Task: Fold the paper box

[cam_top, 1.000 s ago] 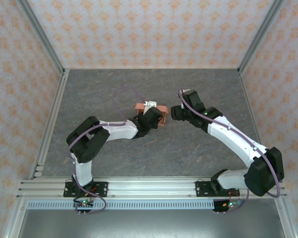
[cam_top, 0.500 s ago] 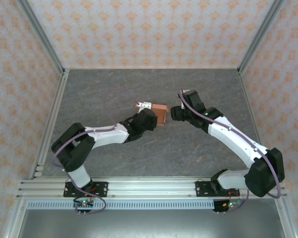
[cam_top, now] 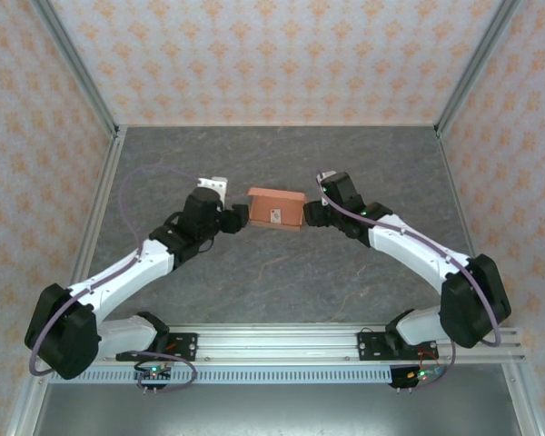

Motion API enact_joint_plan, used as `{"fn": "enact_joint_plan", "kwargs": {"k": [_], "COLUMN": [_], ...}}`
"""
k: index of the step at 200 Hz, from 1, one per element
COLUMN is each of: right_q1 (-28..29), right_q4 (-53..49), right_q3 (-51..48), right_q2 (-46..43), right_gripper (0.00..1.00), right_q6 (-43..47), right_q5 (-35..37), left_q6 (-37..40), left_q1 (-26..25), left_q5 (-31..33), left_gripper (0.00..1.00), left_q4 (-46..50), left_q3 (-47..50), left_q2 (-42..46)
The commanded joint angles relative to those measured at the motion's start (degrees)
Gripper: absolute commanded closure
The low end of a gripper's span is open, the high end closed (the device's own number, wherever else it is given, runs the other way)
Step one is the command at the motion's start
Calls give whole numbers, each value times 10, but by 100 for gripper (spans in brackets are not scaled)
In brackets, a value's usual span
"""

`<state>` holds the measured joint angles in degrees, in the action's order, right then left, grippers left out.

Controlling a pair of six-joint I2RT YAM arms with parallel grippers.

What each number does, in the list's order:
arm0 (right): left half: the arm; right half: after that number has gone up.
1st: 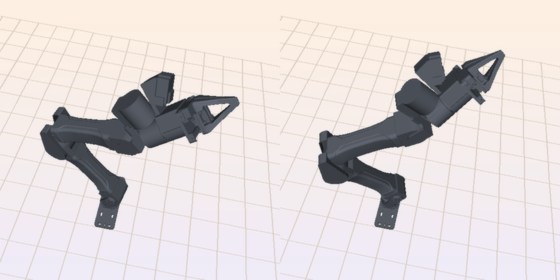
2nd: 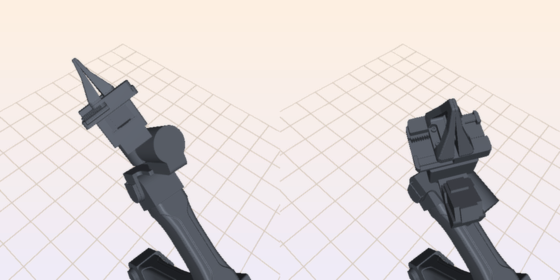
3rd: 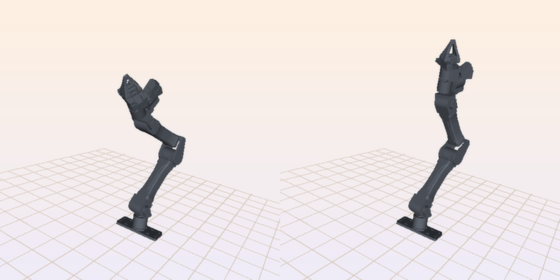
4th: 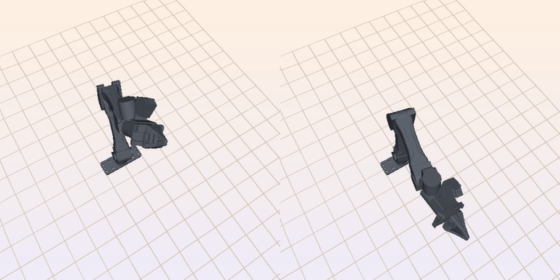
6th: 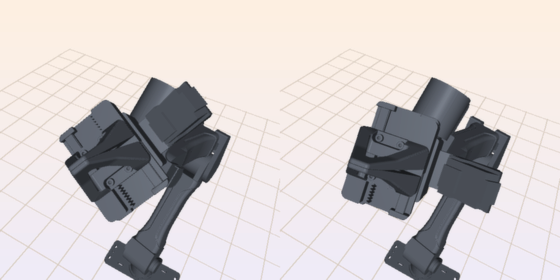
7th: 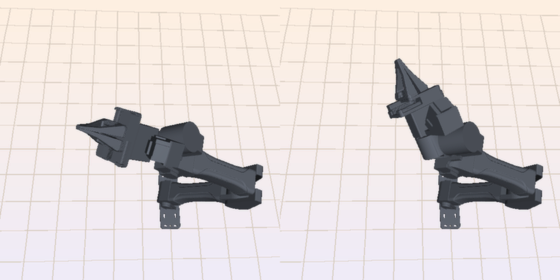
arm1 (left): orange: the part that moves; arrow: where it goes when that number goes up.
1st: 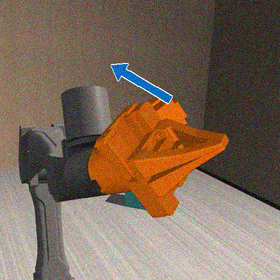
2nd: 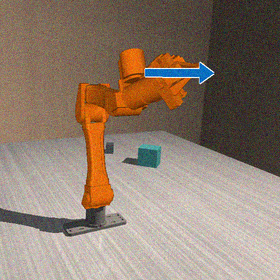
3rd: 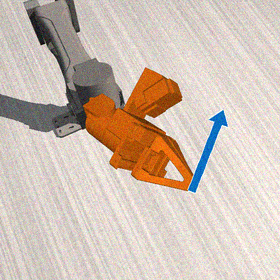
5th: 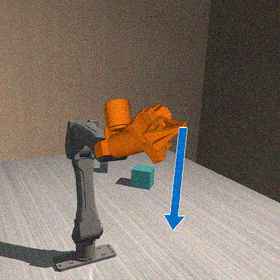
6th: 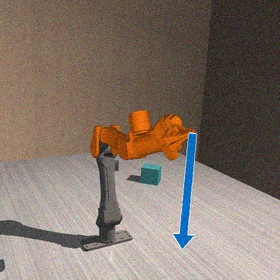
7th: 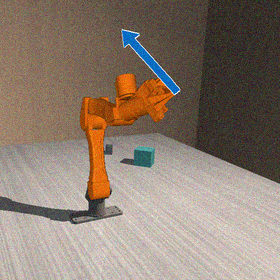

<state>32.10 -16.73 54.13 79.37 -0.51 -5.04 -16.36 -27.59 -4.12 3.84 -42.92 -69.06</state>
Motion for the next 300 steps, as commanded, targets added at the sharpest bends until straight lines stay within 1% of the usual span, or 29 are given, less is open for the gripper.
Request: {"fn": "enact_joint_plan", "kwargs": {"k": [1, 12, 28, 37, 50, 55, 88, 137, 154, 211, 247, 300], "right_q1": [-16, -19, -22, -25, -34, -39, -65, -73, -73, -79, -82, -87], "right_q4": [69, 66, 57, 63, 78, 84, 127, 167, 179, 172, 164, 151], "right_q3": [-13, -13, -19, -28, -45, -49, -49, -36, -32, -2, 15, 54], "right_q2": [8, 16, 26, 26, 25, 27, 59, 108, 117, 137, 141, 165], "right_gripper": [40, 42, 43, 44, 46, 47, 55, 59, 60, 59, 59, 64], "right_q6": [7, 10, 11, 8, 2, -2, -9, -3, -1, 19, 36, 56], "right_q5": [-17, -13, -4, -5, -13, -22, -94, -140, -139, -144, -149, -149], "left_q6": [66, 91, 129, 140, 144, 146, 158, 153, 155, 166, 170, 177], "left_q1": [41, 60, 81, 96, 118, 122, 125, 129, 131, 138, 138, 138], "left_q5": [-51, -64, -77, -97, -151, -157, -163, -186, -197, -234, -237, -240], "left_gripper": [32, 32, 33, 33, 34, 34, 35, 35, 35, 35, 35, 35], "left_q4": [13, 4, 16, 8, -6, -12, 23, 50, 53, 67, 71, 87], "left_q3": [2, -9, -28, -30, -33, -35, -81, -123, -135, -175, -191, -214], "left_q2": [-33, -59, -99, -114, -125, -127, -167, -220, -233, -267, -279, -292]}}
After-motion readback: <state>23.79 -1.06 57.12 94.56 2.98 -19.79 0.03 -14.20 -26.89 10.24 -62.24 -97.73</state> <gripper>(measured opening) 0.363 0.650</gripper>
